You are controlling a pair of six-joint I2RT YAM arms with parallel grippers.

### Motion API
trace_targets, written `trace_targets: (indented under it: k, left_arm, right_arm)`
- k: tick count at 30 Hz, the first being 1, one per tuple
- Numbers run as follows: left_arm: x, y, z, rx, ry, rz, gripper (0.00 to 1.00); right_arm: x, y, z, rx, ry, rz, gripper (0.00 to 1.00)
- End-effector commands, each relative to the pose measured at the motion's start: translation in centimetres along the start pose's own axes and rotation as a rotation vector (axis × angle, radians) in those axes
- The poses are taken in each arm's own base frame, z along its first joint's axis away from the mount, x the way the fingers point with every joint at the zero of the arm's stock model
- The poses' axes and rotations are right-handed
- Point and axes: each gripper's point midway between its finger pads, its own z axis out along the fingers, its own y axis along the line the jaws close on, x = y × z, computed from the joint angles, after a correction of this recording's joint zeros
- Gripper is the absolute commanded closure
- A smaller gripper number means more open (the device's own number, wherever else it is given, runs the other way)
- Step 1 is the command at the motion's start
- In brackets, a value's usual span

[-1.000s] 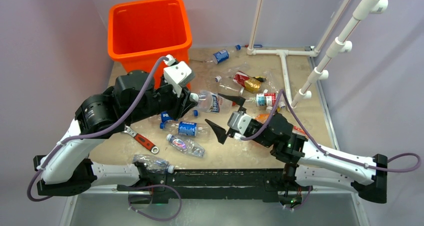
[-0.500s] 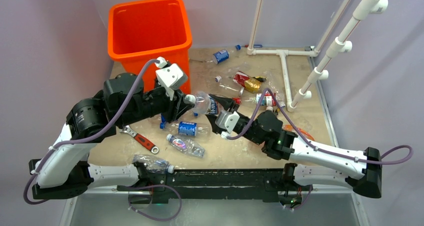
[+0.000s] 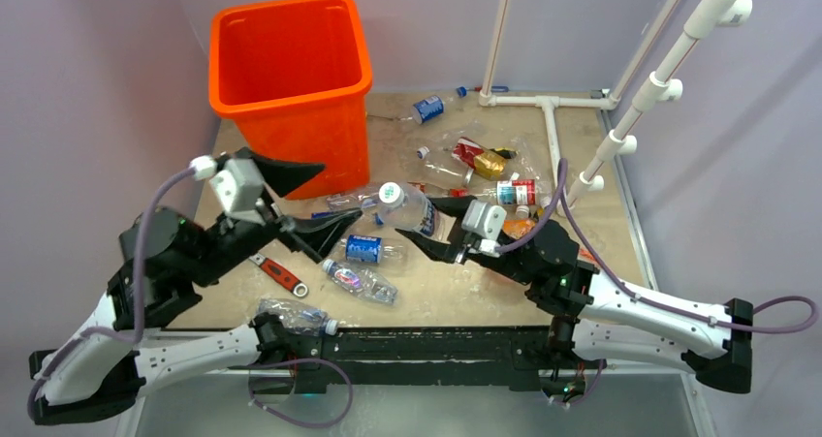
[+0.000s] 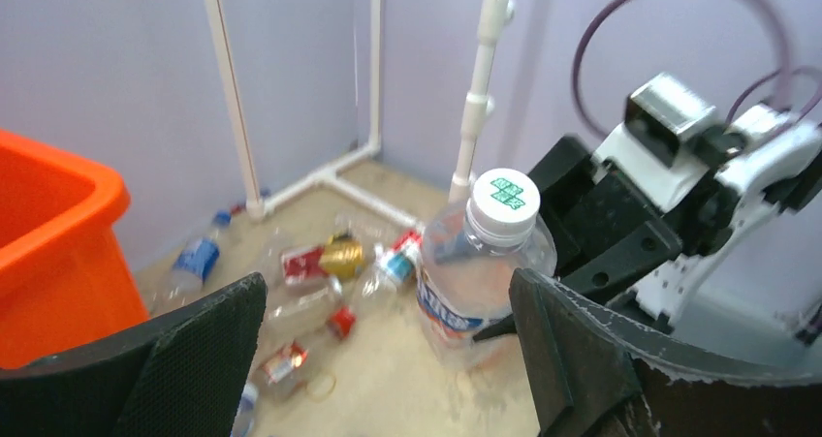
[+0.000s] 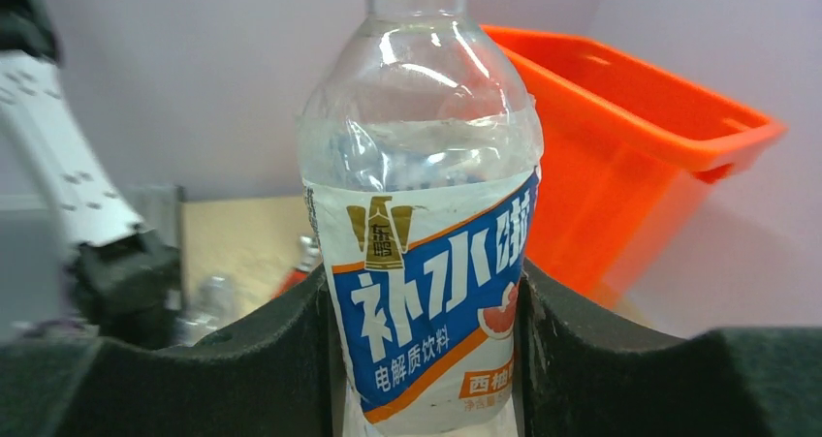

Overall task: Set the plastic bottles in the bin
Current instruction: Pick up the plastic bottle from the corner of the board.

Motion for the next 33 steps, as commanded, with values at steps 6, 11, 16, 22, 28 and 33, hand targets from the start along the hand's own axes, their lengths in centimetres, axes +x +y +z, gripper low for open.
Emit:
trace_targets:
  k: [6, 11, 16, 22, 28, 33]
  left_arm:
    - [-3.4, -1.9, 2.8, 0.095, -0.331, 0.004, 0.01]
    - [-1.3, -3.8, 6.0, 0.184, -0.258, 0.009, 0.02]
    - [1.2, -4.0, 8.0, 0.183, -0.158, 0.005, 0.05]
    - [2.2, -4.7, 8.5, 0.213, -0.131, -0.022, 0.31]
    - [1.9, -5.4, 8.6, 0.25, -0.128, -0.033, 0.73]
    - [2.2, -5.6, 8.9, 0.262, -0.109, -0.029, 1.0]
  right_arm:
    - [-0.8, 3.7, -1.1, -0.072, -0.158, 0.557, 0.64]
    - [-0.9, 3.6, -1.4, -0.057, -0.198, 0.619, 0.65]
    - [-1.3, 2.8, -2.0, -0.018, -0.232, 0.628, 0.66]
    - [-1.1, 2.5, -2.1, 0.0, -0.23, 0.609, 0.66]
    - [-0.5, 2.3, -2.0, 0.018, -0.214, 0.58, 0.67]
    - [0.0, 1.8, -2.1, 0.052, -0.175, 0.587, 0.38]
